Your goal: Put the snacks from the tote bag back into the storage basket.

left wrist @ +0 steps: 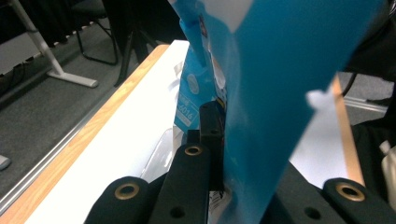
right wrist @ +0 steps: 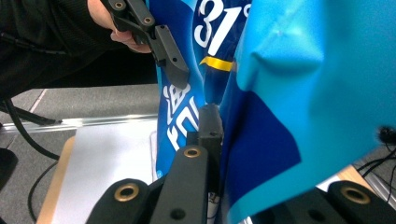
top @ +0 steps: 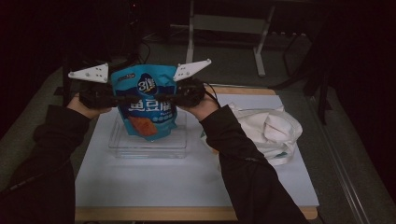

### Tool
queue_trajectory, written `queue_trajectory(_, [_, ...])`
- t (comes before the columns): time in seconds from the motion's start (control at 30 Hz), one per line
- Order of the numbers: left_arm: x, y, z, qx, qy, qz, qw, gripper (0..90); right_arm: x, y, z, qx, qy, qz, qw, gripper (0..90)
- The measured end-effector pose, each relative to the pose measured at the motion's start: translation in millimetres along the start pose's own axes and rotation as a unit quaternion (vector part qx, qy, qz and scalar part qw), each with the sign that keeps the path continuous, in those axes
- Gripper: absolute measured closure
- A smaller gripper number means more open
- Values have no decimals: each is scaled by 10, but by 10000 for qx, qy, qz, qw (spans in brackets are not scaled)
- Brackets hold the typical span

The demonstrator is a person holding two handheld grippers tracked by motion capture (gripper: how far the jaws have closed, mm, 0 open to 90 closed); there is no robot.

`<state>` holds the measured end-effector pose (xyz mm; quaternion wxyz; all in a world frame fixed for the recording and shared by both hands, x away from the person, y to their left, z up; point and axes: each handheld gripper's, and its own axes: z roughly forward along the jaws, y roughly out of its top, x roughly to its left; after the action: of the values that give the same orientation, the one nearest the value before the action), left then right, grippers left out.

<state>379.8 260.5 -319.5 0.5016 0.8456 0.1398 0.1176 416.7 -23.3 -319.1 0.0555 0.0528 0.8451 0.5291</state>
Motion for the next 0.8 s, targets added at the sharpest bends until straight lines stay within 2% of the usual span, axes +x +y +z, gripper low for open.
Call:
queue_trajectory(0.1, [41,-77,46,10,-3,-42,10000,900,-56,-80,64,-12,30,122,9999,885])
queue_trajectory(0.23, [87,-178,104,20,-29,-102,9999,900,-83,-166,135,19,-4,169,9999,885])
queue_trajectory(0.43, [129,-333,185,34,-99,-286,9995,900,-119,-309,230,51,9,273,9996,885])
queue_trajectory(0.6, [133,-432,235,73,-209,-355,9991,900,-104,-401,289,136,43,332,9993,885])
queue_trajectory(0.8, [111,-518,291,111,-241,-358,9990,900,-81,-516,326,138,74,455,9988,885])
